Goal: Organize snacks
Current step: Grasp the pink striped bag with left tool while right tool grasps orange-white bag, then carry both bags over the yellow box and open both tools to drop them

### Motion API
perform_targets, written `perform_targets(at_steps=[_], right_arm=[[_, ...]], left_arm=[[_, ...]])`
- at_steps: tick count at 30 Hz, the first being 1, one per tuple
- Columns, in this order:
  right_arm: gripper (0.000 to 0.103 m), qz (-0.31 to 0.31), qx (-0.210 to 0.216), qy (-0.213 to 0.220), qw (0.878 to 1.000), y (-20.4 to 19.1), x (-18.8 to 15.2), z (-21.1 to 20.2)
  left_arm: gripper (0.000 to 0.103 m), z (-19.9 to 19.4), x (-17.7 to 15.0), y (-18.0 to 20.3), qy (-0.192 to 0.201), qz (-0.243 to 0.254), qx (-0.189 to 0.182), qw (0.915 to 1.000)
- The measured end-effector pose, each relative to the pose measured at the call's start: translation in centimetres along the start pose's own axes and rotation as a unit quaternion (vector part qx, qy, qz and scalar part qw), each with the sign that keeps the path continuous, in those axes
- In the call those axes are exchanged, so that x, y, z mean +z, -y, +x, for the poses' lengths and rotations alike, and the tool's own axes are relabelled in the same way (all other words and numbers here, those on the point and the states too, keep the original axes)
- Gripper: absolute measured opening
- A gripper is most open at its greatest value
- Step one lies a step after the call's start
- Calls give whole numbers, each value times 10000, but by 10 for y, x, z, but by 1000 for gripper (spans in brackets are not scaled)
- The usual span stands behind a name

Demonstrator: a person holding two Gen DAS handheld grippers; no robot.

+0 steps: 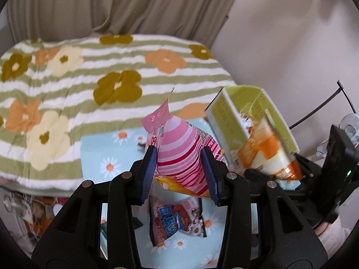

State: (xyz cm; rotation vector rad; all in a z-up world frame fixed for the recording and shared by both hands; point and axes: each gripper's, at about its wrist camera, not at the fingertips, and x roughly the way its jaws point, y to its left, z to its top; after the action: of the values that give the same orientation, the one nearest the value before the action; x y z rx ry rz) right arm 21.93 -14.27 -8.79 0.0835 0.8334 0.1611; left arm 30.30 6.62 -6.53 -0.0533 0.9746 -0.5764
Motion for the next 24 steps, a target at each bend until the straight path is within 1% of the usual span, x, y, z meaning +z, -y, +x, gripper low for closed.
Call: perform_targets(at_steps=[3, 5, 8, 10, 16, 18, 21, 24], right_arm=[[53, 22, -154, 266, 9995, 17, 13, -27], [53, 64, -212, 365, 9991, 31, 18, -41], [53, 93, -283, 491, 9984, 56, 23, -56], [53, 120, -306, 523, 9981, 75, 27, -65], [53, 60, -396, 481, 9980, 141, 26, -89], [53, 17, -434, 467, 9980, 160, 22, -93], [53, -3, -374, 392, 9985, 190, 18, -93], [53, -49, -312, 294, 9991, 212, 13, -91]], left_arm=[[37, -7, 11, 21, 172, 163, -33, 9997], [37, -8, 19, 39, 273, 270, -52, 9992], [37, 1, 27, 67, 336, 323, -120, 9988], [37, 12, 31, 90, 338, 323, -268, 9985], [37, 51, 37, 169, 267, 368, -428, 9981], [37, 65, 37, 189, 211, 373, -405, 9983], [37, 87, 37, 217, 130, 319, -341, 9988], [37, 109, 35, 236, 39, 252, -250, 9994]])
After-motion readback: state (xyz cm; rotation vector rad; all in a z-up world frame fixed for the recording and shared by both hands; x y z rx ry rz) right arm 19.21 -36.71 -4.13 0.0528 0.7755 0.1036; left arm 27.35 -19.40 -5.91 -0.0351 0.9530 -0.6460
